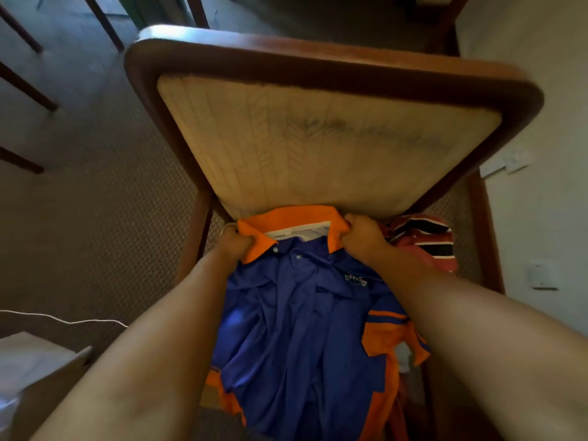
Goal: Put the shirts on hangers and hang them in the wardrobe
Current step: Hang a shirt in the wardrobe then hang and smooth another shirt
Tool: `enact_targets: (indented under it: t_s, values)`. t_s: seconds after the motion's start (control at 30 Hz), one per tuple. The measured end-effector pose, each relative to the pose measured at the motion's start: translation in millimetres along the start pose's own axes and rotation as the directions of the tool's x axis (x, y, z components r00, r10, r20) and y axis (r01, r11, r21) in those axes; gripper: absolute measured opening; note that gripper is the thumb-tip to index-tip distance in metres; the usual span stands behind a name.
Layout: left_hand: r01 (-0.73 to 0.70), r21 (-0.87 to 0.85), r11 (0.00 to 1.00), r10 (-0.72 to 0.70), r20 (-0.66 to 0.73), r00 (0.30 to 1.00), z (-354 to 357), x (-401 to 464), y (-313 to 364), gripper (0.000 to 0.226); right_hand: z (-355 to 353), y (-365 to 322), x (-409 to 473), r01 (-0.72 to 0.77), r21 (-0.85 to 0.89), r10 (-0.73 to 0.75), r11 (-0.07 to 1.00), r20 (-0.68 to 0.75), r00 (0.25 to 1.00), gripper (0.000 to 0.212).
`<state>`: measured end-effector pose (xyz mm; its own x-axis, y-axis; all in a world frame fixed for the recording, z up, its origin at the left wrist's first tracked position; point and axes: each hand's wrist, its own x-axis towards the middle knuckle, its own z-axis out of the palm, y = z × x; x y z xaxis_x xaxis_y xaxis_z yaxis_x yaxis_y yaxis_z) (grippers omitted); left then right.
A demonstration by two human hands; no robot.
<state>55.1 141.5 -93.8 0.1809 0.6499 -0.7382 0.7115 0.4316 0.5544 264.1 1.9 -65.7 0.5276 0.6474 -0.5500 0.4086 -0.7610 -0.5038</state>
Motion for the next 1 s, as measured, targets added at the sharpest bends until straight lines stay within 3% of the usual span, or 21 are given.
enact_targets:
  t_s: [0.07,0.17,0.23,0.37,0.57,0.7,0.8,1.0]
  values:
    - [0.031,-0.05,0.998,-0.029,0.031,0.999,-5.6,-7.3,1.2,0.031,-3.7,0.2,-9.0,0.016,0.036,-0.015,0.999,-0.04,0.999,0.03]
    - [0.012,-0.031,0.999,-0.009,0.085,0.996,-17.2,-26.7,5.9,0.006,-13.3,-7.7,-34.4,0.067,0.026,-0.065,0.997,-0.069,0.996,0.022]
    - [-0.043,-0.007,0.999,0.044,0.09,0.995,-24.1,-43.7,10.3,0.003,-18.7,-13.3,-55.4,0.097,0.033,-0.093,0.995,-0.101,0.991,0.019]
    - [-0.201,0.095,0.975,0.189,0.123,0.974,-34.6,-92.8,19.2,0.03,-28.9,-22.8,-112.5,0.096,0.044,-0.085,0.994,-0.209,0.974,0.016]
    - [-0.441,0.219,0.87,0.383,0.262,0.886,-41.1,-191.6,21.3,0.024,-40.3,-12.6,-236.8,0.0,0.108,0.034,0.994,-0.313,0.949,0.014]
    - [-0.614,0.283,0.737,0.472,0.434,0.767,-28.3,-256.2,34.1,0.031,-55.8,14.7,-334.4,-0.124,0.135,0.166,0.983,-0.365,0.916,0.015]
    - [-0.73,0.294,0.616,0.504,0.565,0.653,1.3,-311.8,46.3,0.024,-75.7,45.5,-413.7,-0.189,0.178,0.252,0.966,-0.454,0.855,0.02]
    - [-0.907,0.18,0.381,0.516,0.773,0.371,89.4,-441.4,54.4,0.01,-104.0,117.5,-585.4,-0.259,0.305,0.396,0.916,-0.59,0.704,0.014]
